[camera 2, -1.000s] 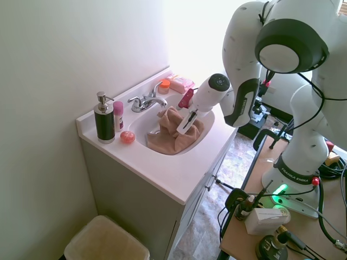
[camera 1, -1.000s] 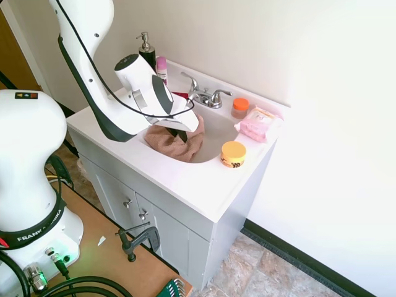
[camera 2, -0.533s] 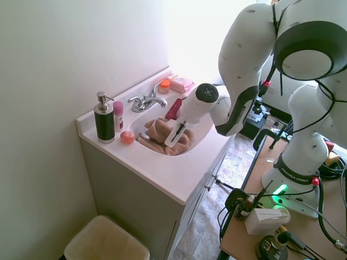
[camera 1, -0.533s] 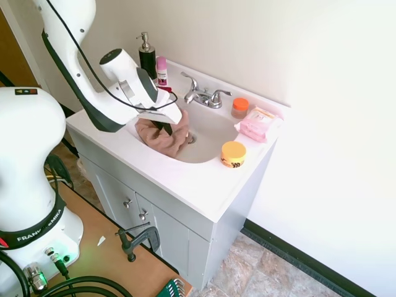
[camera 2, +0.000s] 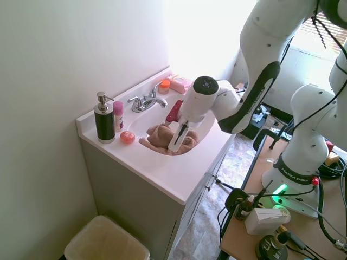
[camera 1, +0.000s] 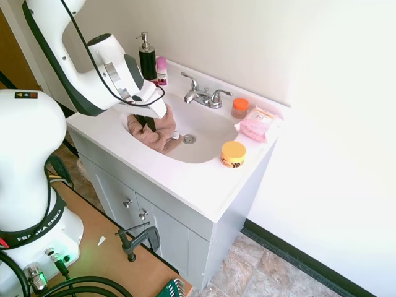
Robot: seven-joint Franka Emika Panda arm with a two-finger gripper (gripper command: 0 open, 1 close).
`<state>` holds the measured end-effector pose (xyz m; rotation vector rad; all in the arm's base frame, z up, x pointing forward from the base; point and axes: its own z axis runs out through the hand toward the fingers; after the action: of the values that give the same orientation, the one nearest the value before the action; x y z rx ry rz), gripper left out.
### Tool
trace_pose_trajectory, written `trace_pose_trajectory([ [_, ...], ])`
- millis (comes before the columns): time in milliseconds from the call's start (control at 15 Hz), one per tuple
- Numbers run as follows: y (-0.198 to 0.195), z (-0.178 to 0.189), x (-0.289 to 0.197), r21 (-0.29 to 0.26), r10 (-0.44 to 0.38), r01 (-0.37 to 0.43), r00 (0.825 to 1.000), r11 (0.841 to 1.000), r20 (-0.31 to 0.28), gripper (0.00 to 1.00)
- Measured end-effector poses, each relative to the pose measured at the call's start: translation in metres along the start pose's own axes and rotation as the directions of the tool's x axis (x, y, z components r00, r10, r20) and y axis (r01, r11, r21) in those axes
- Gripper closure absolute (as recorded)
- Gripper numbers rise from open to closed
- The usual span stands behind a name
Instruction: Wipe the sink
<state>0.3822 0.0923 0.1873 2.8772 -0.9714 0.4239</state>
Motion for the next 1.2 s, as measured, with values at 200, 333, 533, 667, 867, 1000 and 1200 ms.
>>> trace_pose_trajectory([
  [200, -0.008, -0.016, 0.005, -0.035, 0.009, -0.006, 0.997, 0.999, 0.080, 1.00],
  [333, -0.010, -0.024, 0.007, -0.050, 0.000, 0.006, 0.992, 0.999, 0.128, 1.00],
  [533, -0.011, -0.049, 0.010, -0.054, -0.003, 0.013, 0.983, 0.998, 0.182, 1.00],
  [667, -0.011, -0.067, 0.009, -0.061, -0.006, 0.020, 0.978, 0.998, 0.208, 1.00],
  [867, -0.009, -0.085, 0.009, -0.063, -0.014, 0.031, 0.967, 0.998, 0.255, 1.00],
  [1000, -0.009, -0.094, 0.007, -0.064, -0.024, 0.043, 0.961, 0.997, 0.275, 1.00],
  [1200, -0.016, -0.110, -0.004, -0.056, -0.054, 0.073, 0.957, 0.996, 0.285, 1.00],
])
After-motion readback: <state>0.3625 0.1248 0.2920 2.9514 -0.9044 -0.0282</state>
